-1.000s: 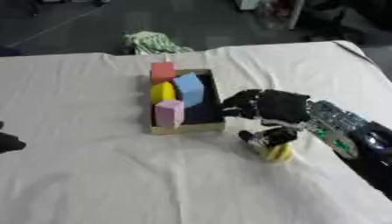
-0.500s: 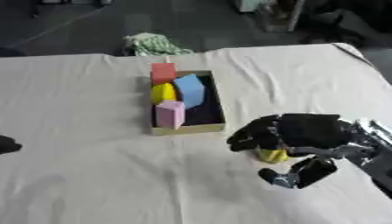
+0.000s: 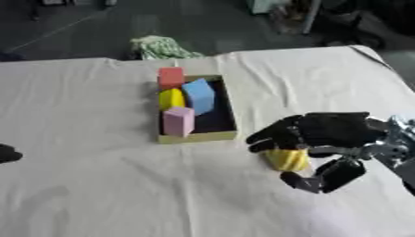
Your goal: Pick up objects on the table and place them in the box.
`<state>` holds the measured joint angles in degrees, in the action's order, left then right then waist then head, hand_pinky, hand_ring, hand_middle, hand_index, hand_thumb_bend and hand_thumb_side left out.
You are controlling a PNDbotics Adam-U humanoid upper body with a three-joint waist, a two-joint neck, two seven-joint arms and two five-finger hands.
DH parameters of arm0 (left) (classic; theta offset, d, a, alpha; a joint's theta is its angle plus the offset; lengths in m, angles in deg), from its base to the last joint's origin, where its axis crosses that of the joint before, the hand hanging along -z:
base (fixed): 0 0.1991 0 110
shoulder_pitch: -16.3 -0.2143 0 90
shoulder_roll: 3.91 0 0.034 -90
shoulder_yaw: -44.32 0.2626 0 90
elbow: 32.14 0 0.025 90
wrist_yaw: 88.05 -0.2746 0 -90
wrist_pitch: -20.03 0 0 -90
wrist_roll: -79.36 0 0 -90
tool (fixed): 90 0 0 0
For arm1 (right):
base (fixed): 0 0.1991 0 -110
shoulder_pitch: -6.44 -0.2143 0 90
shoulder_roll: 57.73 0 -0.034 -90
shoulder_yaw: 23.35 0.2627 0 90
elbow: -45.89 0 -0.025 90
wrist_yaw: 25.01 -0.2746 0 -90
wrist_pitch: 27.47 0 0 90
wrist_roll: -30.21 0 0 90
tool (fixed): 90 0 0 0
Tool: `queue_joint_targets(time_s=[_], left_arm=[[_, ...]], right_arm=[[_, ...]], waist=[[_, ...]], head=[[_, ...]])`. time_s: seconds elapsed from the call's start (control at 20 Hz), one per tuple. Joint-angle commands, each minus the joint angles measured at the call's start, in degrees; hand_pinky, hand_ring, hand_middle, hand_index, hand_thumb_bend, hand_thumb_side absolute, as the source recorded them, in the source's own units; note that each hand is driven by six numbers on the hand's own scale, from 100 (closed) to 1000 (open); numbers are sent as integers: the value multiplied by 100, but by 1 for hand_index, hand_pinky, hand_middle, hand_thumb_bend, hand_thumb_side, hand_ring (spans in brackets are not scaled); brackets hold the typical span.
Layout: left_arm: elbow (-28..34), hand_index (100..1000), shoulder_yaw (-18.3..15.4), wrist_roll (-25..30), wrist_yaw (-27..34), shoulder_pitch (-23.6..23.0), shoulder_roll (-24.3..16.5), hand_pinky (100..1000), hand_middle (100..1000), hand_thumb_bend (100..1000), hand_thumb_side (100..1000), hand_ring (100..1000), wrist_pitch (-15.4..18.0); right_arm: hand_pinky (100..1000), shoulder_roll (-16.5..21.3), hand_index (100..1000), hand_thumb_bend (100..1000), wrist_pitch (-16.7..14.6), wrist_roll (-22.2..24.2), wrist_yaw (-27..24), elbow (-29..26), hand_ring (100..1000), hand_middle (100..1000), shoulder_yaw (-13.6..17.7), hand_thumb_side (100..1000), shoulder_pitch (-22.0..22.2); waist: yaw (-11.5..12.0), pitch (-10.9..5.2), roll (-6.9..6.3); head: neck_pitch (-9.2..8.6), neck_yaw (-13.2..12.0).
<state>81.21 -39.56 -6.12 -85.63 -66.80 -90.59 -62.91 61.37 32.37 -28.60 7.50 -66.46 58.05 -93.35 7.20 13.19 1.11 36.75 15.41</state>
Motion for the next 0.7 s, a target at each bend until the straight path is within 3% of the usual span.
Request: queue_joint_targets(time_s=[0.05,0.3,0.7], left_arm=[[124,803,-46,5,-23,14,-109,756,595,100,567,643,2],[124,803,-41,12,-26,11,-109,756,595,100,566,643,1],[124,803,-51,-3,-29,3,-98,757,595,100,566,643,11]], right_arm=[[863,114,1000,100,33,-82,432,193,928,966,61,320,-18],[863,33,1000,100,10,-254,969,756,931,968,6,405,-25],[860,-65,1000,100,4,-479,1468,1400,930,964,-27,450,-126]], waist=[[8,-91,-1],[13,-91,-2],[31,-91,-15]], head=[[-41,21],[-45,37],[-55,30]])
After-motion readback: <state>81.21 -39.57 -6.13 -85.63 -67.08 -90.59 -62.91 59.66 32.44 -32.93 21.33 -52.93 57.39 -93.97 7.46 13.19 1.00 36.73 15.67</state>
